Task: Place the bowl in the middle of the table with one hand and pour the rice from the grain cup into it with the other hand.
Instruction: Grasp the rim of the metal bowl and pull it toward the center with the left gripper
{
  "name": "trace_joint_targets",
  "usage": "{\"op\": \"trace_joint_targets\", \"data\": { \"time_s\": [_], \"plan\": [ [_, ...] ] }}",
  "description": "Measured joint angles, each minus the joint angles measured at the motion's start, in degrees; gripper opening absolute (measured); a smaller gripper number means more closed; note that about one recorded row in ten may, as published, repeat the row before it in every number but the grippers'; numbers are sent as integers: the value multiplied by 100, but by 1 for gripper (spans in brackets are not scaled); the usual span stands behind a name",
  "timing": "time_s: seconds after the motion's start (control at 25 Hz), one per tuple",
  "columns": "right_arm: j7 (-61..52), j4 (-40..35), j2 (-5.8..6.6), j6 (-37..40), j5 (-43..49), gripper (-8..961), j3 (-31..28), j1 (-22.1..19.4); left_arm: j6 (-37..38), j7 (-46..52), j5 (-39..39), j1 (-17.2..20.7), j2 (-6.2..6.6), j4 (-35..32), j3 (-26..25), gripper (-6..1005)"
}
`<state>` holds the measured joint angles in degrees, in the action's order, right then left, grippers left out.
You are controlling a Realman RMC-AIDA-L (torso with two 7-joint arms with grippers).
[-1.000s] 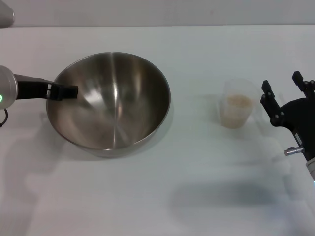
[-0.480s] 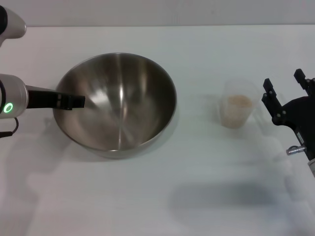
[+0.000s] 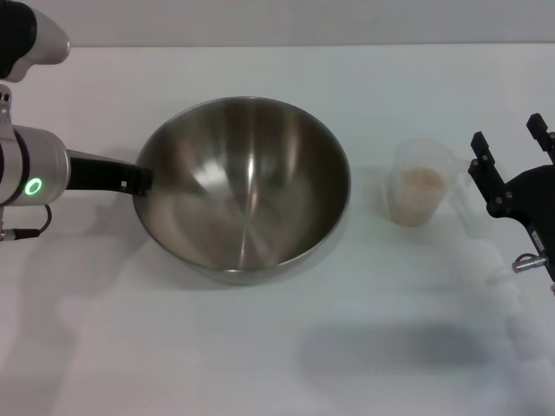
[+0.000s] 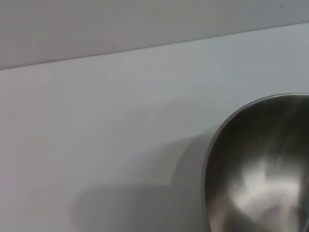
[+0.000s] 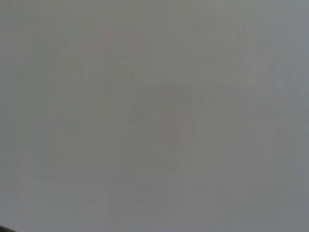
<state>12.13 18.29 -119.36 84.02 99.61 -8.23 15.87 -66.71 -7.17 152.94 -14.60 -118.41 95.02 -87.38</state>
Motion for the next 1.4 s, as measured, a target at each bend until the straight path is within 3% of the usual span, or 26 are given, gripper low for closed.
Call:
{"op": "trace_joint_targets", "data": {
  "time_s": [0.36, 0.56, 1.4],
  "plan": [
    [0, -70, 0, 140, 0, 671, -3, -46, -35, 33, -1, -152, -7, -180, -6, 97],
    [0, -72, 0, 150, 0, 672, -3, -49, -30, 34, 10, -155, -6, -155, -17, 48],
    [0, -71, -7, 198, -4, 672, -13, -49, 66, -164, 160, -579, -1, -202, -56, 42]
  ]
}}
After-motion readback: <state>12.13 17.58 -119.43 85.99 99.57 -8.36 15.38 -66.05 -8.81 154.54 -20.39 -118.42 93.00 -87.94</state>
